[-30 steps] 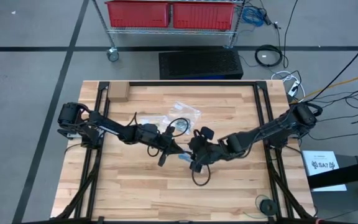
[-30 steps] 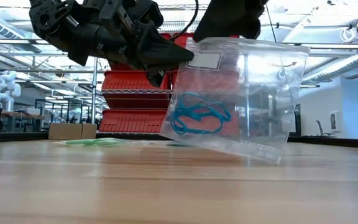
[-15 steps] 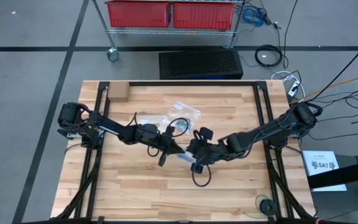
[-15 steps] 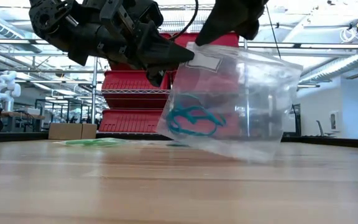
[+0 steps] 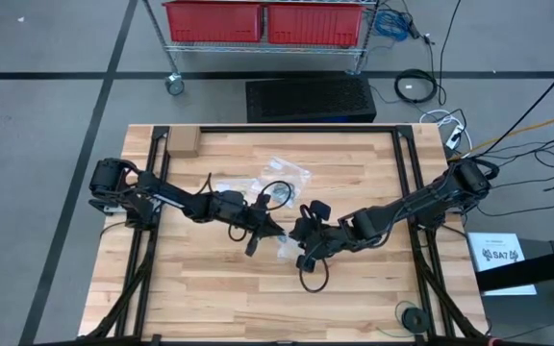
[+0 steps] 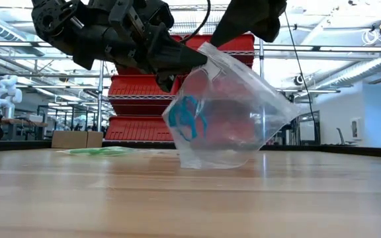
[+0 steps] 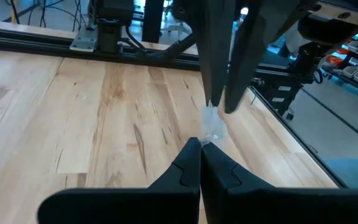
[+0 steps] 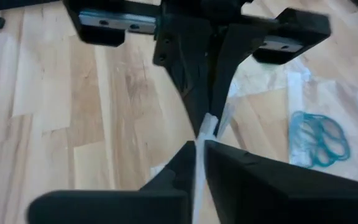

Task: Sort rubber bands
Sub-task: Close the right transparent zip bag

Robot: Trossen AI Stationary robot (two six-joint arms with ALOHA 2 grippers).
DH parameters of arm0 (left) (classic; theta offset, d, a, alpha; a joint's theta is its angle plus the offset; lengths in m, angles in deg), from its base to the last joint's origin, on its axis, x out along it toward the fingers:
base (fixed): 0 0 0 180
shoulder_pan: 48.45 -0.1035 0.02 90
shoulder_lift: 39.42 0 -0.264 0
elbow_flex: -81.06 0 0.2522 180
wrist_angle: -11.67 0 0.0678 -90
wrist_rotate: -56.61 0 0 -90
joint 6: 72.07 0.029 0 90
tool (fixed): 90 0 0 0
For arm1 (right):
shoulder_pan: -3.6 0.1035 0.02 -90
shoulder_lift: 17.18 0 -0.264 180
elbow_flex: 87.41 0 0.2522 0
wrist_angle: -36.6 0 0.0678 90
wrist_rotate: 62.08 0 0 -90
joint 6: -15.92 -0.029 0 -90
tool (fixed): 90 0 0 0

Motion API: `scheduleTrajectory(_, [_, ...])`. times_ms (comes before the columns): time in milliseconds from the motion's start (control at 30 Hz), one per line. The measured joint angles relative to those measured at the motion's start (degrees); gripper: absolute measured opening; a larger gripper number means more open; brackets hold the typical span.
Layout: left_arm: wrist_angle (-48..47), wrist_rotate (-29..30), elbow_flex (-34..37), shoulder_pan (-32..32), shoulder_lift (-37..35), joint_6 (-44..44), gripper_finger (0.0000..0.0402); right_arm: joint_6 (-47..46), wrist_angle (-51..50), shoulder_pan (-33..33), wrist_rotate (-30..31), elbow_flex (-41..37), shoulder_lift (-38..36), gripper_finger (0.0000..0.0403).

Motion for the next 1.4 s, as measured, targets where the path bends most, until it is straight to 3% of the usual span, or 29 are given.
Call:
scheduleTrajectory(300, [-0.22, 0.0, 0.0, 0.0, 0.0, 0.0, 0.0, -5.3, -0.88, -2.55, -3.38, 0.0, 0.0, 0.013])
scheduleTrajectory(533, [-0.21, -0.62, 0.0, 0.0, 0.0, 0.04, 0.0, -5.47, -2.04, -4.46, -8.44, 0.0, 0.0, 0.0149])
scheduleTrajectory(1167, [-0.31, -0.9, 0.0, 0.0, -0.01, 0.04, 0.0, -1.5, -0.81, -5.23, -12.01, 0.0, -0.59, 0.0012])
scheduleTrajectory(1400, [-0.09, -0.9, 0.0, 0.0, -0.13, -0.04, 0.0004, -0.89, -1.39, -4.65, -11.65, 0.0, -0.59, 0.0004])
